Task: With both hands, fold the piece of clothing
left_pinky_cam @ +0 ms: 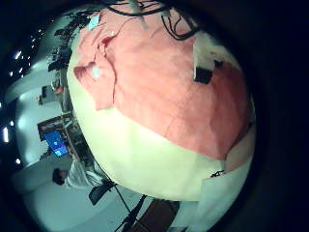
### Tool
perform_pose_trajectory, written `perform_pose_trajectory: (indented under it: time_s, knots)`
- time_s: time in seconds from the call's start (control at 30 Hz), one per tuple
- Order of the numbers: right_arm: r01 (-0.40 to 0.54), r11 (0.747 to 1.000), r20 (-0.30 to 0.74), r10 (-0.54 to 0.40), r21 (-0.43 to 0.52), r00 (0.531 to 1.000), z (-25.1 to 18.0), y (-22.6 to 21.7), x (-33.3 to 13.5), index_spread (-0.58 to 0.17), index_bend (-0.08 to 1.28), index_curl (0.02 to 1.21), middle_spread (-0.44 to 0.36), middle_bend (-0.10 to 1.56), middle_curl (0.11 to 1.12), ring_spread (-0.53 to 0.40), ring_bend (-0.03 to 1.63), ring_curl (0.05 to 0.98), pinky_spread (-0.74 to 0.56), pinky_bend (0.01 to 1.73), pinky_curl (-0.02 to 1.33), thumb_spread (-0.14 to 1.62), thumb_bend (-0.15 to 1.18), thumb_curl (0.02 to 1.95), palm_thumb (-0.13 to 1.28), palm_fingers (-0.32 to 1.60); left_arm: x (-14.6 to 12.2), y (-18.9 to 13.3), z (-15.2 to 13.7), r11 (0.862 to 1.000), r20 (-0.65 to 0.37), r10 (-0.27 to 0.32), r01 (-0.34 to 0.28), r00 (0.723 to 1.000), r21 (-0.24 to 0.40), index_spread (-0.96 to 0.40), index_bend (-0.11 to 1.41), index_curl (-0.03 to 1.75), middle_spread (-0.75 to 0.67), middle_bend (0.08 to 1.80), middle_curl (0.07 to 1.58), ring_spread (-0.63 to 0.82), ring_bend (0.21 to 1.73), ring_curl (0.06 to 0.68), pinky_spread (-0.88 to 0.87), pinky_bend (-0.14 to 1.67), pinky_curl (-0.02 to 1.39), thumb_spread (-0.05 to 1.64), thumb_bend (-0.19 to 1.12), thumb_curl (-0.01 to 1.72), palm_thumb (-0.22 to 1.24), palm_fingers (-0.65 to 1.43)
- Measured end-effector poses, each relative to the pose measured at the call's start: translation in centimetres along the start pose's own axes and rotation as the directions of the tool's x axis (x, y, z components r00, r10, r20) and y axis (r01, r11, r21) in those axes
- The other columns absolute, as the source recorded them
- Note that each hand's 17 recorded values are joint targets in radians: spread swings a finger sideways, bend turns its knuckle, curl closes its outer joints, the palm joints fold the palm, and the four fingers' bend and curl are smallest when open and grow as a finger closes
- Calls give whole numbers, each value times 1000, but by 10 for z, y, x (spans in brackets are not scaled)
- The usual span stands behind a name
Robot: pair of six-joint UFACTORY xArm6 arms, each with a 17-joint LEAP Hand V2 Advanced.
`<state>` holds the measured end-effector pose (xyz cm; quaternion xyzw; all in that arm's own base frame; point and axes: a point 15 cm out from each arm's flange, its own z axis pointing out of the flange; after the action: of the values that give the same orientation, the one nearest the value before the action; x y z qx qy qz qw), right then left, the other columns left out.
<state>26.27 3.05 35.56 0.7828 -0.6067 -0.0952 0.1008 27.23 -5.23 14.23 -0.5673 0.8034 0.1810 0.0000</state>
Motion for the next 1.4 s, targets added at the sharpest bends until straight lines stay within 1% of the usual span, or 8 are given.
perform_pose_trajectory:
  time_s: [0.03, 0.07, 0.13, 0.3, 0.53, 0.7, 1.03, 1.4]
  knots:
    - [2, 1000, -6, -2, 0, 1000, 1, -2, 2, -337, 169, 307, 84, 215, 313, 189, 370, 237, 347, 415, 264, 1197, -14, 278, 551, 326, -2, 0, -3, 1000, -1, -3, 3, 1000, 8, -374, 264, 342, -502, 735, 569, -535, 755, 302, -689, 921, 471, 1072, 210, 590, 971, 1134]
    - [5, 1000, -11, -5, -5, 1000, 3, -5, 3, -338, 221, 328, 140, 256, 325, 210, 213, 200, 292, 447, 277, 1196, -11, 281, 562, 274, -3, 1, -5, 1000, -2, -4, 4, 1000, 11, -394, 275, 355, -515, 739, 571, -546, 759, 306, -701, 924, 471, 1092, 217, 604, 974, 1130]
    - [23, 999, -39, -25, -38, 999, 12, -17, 14, -337, 287, 355, 114, 223, 319, 231, 83, 155, 231, 505, 294, 1193, -10, 284, 575, 198, -8, 3, -11, 1000, -4, -4, 4, 1000, 26, -430, 289, 377, -533, 749, 576, -564, 762, 313, -716, 935, 472, 1121, 231, 633, 986, 1132]
    - [61, 994, -65, -67, -87, 996, 33, -42, 25, -306, 258, 348, 8, 234, 321, 204, 293, 163, 113, 416, 262, 1189, -11, 293, 607, 292, -21, 9, -26, 999, -10, -11, 11, 1000, 43, -488, 303, 423, -561, 776, 584, -590, 776, 328, -743, 958, 472, 1175, 245, 690, 985, 1140]
    - [127, 990, -87, -132, -66, 987, 59, -88, 14, -305, 163, 322, -106, 262, 339, 18, 448, 223, 22, 354, 242, 1154, -15, 313, 644, 372, -38, 21, -46, 999, -25, -16, 17, 1000, 47, -540, 304, 496, -572, 807, 592, -602, 805, 356, -750, 1016, 481, 1223, 240, 779, 943, 1168]
    - [185, 983, -117, -183, 5, 976, 77, -129, -1, -310, 154, 307, -57, 266, 348, -24, 460, 228, 44, 363, 244, 1062, -26, 321, 632, 334, -43, 24, -48, 999, -39, -19, 21, 999, 44, -562, 307, 546, -572, 830, 596, -603, 813, 369, -745, 1033, 482, 1245, 239, 835, 923, 1156]
    - [227, 966, -109, -241, -127, 964, 162, -141, -27, -282, 160, 288, -23, 226, 348, 11, 461, 230, 164, 420, 259, 980, -27, 326, 613, 257, -44, 36, -47, 999, -61, -18, 20, 998, 32, -584, 262, 629, -570, 849, 597, -601, 825, 387, -747, 1048, 474, 1281, 244, 928, 900, 1134]
    - [197, 967, -149, -221, -163, 964, 189, -153, -25, -274, 184, 304, -55, 299, 376, -48, 499, 233, 139, 357, 234, 946, -22, 339, 652, 397, -50, 41, -51, 999, -66, -28, 30, 997, 35, -599, 188, 701, -569, 850, 592, -596, 818, 396, -745, 1061, 471, 1287, 227, 991, 867, 1122]
